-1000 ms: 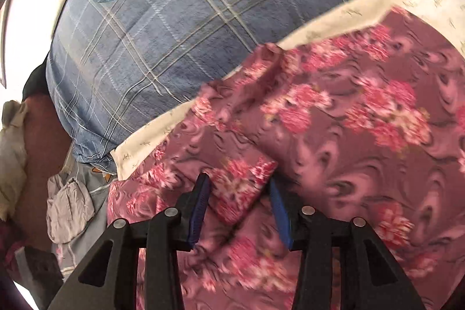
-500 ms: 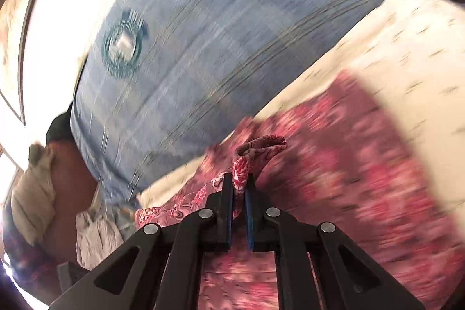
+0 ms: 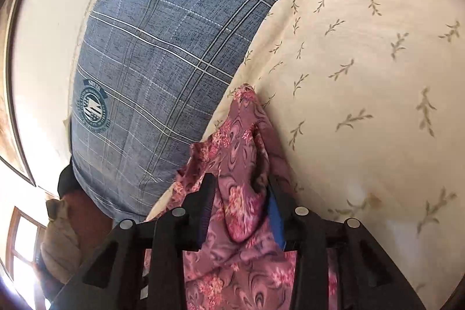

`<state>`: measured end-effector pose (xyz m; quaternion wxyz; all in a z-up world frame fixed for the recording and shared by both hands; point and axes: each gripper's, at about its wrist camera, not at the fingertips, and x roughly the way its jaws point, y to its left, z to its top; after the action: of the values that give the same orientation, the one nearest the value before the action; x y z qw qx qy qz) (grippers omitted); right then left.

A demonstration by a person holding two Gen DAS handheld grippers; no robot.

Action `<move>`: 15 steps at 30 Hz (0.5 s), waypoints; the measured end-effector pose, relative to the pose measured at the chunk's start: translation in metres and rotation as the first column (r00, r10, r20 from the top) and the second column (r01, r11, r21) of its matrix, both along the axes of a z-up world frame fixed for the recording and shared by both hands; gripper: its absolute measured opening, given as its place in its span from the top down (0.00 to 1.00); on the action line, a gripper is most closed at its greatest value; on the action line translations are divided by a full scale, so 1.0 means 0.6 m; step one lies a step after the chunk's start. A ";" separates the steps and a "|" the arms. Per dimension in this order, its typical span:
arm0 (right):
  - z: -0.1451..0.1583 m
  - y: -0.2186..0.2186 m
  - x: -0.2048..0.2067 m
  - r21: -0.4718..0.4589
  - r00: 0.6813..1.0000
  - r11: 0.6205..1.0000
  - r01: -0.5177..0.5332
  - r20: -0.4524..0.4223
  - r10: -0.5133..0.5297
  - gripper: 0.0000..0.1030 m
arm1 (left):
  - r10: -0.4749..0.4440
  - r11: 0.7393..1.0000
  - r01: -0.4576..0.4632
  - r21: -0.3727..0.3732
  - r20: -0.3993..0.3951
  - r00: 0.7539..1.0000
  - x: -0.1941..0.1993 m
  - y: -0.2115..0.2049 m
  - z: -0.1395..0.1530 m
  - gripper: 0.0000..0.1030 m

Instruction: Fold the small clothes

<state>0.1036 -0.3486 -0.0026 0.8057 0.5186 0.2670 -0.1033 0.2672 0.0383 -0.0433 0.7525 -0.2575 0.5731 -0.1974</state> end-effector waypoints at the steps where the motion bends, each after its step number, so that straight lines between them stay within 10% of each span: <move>1: 0.005 0.003 0.017 -0.030 0.999 0.999 -0.023 -0.031 0.023 0.85 | 0.012 1.000 -0.012 -0.008 0.011 1.000 0.004 0.005 0.006 0.69; 2: 0.018 0.006 0.031 -0.072 0.998 0.996 -0.057 -0.044 0.054 0.94 | 0.021 1.000 -0.020 -0.019 0.031 0.999 0.011 0.011 0.018 0.93; 8: 0.107 0.001 0.020 -0.213 0.995 0.977 -0.010 0.099 0.032 0.94 | 0.040 0.999 -0.040 -0.002 0.061 0.997 0.017 0.028 0.035 0.97; 15: 0.012 0.011 -0.006 -0.191 0.980 0.976 -0.104 -0.189 0.068 0.91 | 0.009 0.999 -0.009 0.033 0.002 1.000 -0.008 0.036 -0.024 0.97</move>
<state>0.0999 -0.3420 0.0043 0.8296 0.4115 0.3499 -0.1414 0.2624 0.0599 -0.0577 0.7581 -0.2474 0.5744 -0.1848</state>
